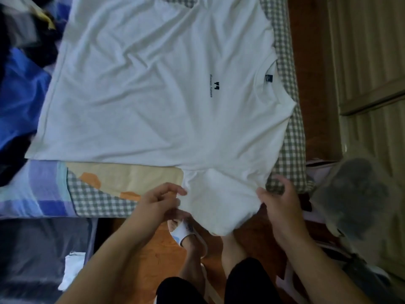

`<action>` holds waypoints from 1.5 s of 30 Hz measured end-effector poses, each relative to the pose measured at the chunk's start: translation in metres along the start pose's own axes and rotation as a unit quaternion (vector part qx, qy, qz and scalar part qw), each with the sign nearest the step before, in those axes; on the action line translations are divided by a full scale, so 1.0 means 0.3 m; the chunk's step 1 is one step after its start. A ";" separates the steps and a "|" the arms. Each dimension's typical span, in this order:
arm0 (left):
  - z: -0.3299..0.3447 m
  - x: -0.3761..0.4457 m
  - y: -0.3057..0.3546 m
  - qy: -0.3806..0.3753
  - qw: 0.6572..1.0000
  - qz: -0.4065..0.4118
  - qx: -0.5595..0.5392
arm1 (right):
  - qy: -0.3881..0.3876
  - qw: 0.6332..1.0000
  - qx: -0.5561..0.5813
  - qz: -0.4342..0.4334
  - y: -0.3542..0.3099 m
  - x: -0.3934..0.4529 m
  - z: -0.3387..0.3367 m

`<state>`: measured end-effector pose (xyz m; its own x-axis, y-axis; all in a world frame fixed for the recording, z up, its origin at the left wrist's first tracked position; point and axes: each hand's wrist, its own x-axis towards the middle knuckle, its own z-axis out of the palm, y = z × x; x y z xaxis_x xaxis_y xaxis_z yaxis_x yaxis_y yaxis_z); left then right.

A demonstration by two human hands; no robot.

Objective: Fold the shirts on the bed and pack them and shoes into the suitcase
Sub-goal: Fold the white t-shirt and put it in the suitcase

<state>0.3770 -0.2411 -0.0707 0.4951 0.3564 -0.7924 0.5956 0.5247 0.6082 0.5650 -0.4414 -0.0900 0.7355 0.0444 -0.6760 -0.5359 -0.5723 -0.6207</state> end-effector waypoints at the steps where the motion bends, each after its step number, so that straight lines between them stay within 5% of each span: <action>1: -0.010 0.010 0.053 -0.007 0.993 -0.018 -0.120 | -0.019 0.997 0.066 0.027 -0.062 0.020 -0.011; 4: -0.047 0.081 0.186 -0.006 0.927 -0.050 -0.371 | -0.078 0.949 0.272 0.139 -0.223 0.090 -0.010; 6: -0.047 0.128 0.216 0.009 0.921 -0.070 -0.383 | -0.051 0.971 0.203 0.118 -0.263 0.135 0.013; 8: -0.022 0.167 0.192 0.051 0.949 -0.101 -0.293 | -0.023 1.000 -0.002 0.021 -0.251 0.167 0.023; 11: 0.016 0.218 0.135 0.116 0.979 -0.076 -0.146 | -0.047 0.984 -0.157 -0.071 -0.207 0.173 0.025; 19: 0.098 0.250 0.081 0.116 0.990 -0.030 -0.071 | -0.010 0.960 -0.214 -0.180 -0.114 0.219 -0.006; 25: 0.085 0.269 0.046 0.124 0.990 -0.018 -0.060 | 0.003 0.936 -0.333 -0.110 0.014 0.173 -0.128; 29: 0.081 0.289 0.034 0.147 0.988 -0.007 -0.047 | 0.061 0.927 -0.303 -0.213 -0.039 0.187 -0.062; 36: 0.085 0.287 0.039 0.153 0.988 -0.022 -0.028 | 0.025 0.912 -0.294 -0.285 -0.176 0.255 0.118; 41: 0.083 0.291 0.027 0.236 0.965 0.005 0.116 | 0.022 0.884 -0.319 -0.340 -0.312 0.350 0.243; 45: 0.090 0.266 0.012 0.291 0.884 0.082 0.357 | 0.051 0.865 -0.341 -0.365 -0.302 0.367 0.242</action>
<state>0.4355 -0.2317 -0.1305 0.3262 0.8287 -0.4549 0.8962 -0.1180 0.4277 0.6644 -0.3254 -0.1370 0.8267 0.5442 -0.1432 0.4291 -0.7742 -0.4652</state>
